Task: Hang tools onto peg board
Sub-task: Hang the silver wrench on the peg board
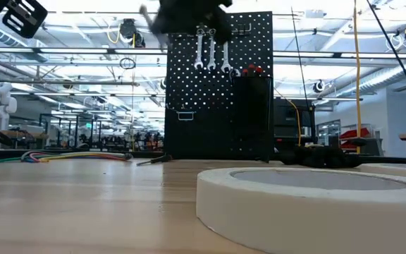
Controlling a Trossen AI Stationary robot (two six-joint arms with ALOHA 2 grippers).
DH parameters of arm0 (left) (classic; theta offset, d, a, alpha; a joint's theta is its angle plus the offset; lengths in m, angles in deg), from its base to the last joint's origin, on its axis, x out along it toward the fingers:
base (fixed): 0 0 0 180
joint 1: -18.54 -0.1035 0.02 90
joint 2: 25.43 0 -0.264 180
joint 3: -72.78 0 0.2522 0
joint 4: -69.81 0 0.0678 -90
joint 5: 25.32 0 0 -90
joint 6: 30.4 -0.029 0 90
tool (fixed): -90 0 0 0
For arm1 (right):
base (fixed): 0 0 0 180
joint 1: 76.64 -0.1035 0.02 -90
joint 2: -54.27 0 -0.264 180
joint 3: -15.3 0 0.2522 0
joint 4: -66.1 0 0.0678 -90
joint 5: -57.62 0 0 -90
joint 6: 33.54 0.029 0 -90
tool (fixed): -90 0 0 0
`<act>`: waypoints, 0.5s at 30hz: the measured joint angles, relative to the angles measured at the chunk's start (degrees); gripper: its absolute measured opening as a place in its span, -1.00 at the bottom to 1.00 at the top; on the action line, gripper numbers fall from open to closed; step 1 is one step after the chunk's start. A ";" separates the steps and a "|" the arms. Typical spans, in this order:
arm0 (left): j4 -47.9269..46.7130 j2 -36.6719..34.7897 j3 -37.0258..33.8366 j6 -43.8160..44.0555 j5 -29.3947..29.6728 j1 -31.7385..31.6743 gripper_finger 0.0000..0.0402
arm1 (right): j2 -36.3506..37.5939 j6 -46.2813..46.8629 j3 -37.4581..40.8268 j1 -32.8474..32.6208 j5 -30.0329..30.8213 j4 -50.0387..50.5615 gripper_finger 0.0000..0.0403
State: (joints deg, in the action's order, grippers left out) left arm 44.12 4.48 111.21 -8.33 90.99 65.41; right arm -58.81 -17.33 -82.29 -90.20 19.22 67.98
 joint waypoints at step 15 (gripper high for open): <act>19.68 0.08 0.07 -23.93 15.58 -0.65 -0.83 | -0.10 -9.44 8.12 7.48 -49.17 -41.41 -0.98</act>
State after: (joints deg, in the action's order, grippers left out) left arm 63.80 4.56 111.28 -32.27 106.57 64.76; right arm -58.91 -26.76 -74.16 -82.71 -29.95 26.57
